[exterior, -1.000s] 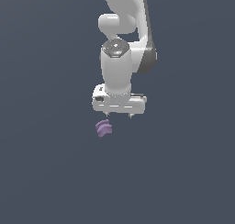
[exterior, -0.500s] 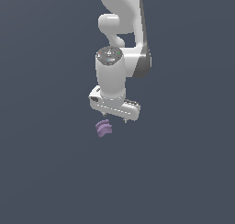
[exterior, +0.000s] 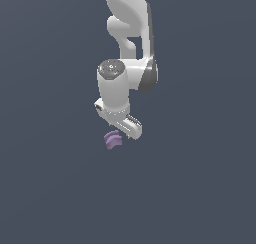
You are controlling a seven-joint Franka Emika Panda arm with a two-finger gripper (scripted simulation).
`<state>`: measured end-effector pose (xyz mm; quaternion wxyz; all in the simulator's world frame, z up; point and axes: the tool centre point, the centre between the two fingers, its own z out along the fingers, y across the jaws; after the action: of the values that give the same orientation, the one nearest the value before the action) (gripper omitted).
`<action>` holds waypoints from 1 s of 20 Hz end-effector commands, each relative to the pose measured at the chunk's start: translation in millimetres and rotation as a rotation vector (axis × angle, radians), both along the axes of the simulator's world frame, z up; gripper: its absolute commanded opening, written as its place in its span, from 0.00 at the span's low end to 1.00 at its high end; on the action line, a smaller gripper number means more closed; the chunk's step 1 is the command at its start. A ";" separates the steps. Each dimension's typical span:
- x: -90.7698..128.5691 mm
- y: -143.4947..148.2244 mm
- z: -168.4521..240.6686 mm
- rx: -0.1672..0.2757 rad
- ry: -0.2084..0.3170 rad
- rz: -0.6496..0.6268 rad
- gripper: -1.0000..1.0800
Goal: Pick up the object and move it to a goal position.
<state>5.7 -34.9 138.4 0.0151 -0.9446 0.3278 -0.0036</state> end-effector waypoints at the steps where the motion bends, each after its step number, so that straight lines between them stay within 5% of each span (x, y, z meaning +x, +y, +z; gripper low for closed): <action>1: -1.3 -6.2 -5.7 -0.002 0.005 -0.080 0.96; 11: -6.7 -28.7 -25.0 -0.014 0.018 -0.358 0.96; 20: -9.5 -38.7 -33.0 -0.021 0.022 -0.480 0.96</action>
<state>-3.5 -72.5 106.3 0.0009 -0.8439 0.5366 0.0002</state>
